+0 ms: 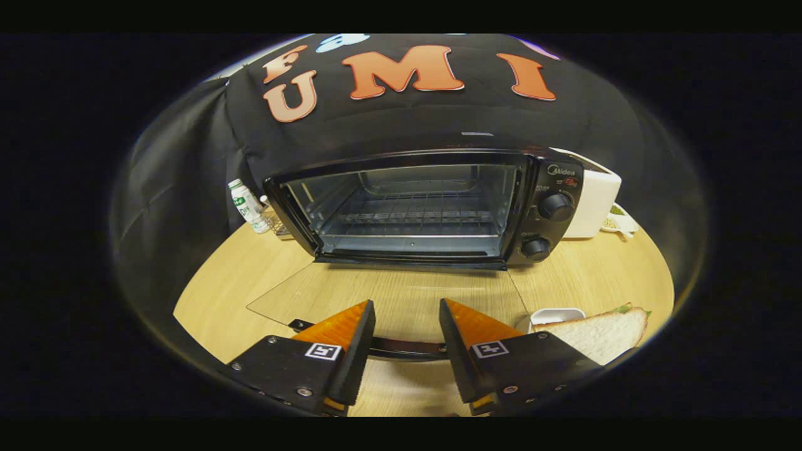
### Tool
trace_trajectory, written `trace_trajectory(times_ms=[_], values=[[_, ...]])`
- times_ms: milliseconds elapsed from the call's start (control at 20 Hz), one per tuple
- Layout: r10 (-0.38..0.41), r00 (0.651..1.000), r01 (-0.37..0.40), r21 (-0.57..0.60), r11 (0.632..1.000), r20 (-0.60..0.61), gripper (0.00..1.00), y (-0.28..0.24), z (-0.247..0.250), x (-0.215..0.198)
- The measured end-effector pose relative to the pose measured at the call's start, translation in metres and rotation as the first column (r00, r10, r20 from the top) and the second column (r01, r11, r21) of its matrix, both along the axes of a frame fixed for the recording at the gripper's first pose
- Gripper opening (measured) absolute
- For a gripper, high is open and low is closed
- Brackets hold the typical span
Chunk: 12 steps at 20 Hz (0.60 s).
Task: Open the toaster oven, put the food inside, and close the toaster oven door.
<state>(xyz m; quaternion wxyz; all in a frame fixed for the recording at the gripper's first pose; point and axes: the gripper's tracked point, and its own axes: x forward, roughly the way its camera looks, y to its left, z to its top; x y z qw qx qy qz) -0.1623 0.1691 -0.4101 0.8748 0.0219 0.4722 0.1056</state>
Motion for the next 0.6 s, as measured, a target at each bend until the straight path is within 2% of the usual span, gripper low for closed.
trace_trajectory(times_ms=[100, 250, 300, 450, 600], values=[[0.030, 0.999, -0.030, -0.042, 0.999, -0.013, 0.64, 0.001, -0.010, -0.006], [0.063, 0.991, -0.073, -0.084, 0.994, -0.116, 0.66, 0.004, -0.032, -0.027], [0.082, 0.993, -0.090, -0.091, 0.992, -0.088, 0.66, 0.007, -0.031, -0.021], [0.075, 0.990, -0.082, -0.059, 0.995, -0.117, 0.66, 0.007, -0.029, -0.021], [0.034, 0.990, -0.034, 0.004, 0.999, -0.138, 0.68, 0.001, -0.009, -0.022]])
